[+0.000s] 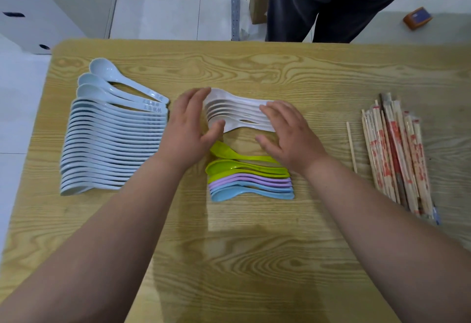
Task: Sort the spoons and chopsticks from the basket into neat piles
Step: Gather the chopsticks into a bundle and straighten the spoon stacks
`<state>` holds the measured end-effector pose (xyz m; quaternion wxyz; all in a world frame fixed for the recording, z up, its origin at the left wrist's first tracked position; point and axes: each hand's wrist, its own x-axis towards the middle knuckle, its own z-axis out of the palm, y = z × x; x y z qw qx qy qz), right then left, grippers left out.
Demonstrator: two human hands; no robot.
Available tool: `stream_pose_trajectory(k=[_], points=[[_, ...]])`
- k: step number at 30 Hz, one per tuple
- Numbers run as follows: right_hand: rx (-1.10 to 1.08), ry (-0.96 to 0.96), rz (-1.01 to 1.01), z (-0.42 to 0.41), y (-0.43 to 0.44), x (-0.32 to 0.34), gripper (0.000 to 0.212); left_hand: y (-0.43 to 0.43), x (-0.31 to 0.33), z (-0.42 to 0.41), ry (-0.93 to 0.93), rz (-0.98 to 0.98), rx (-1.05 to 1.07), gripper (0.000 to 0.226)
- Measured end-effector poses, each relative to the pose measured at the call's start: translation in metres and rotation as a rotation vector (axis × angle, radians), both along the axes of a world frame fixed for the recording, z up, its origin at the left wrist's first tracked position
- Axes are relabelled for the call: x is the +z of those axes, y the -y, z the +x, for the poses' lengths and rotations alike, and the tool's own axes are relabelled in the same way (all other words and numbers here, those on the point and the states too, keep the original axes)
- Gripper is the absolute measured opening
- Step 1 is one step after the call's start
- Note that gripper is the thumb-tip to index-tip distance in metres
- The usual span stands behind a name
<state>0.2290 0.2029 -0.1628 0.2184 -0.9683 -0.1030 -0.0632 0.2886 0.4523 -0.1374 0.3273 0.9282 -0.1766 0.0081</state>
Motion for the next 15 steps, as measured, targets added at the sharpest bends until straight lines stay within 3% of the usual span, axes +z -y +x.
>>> stream_pose_trajectory(k=[3, 7, 12, 15], points=[[-0.018, -0.19, -0.022, 0.026, 0.007, 0.001, 0.081, 0.01, 0.0, 0.026, -0.12, 0.071, -0.002, 0.088], [0.076, -0.261, -0.135, 0.044, 0.01, -0.007, 0.089, 0.018, -0.01, 0.043, -0.187, 0.174, -0.097, 0.097], [0.061, -0.005, -0.05, 0.047, 0.007, -0.022, 0.069, 0.021, -0.024, 0.046, -0.029, 0.132, -0.195, 0.047], [0.038, 0.068, -0.012, 0.05, 0.004, -0.027, 0.063, 0.022, -0.027, 0.047, 0.054, 0.126, -0.278, 0.041]])
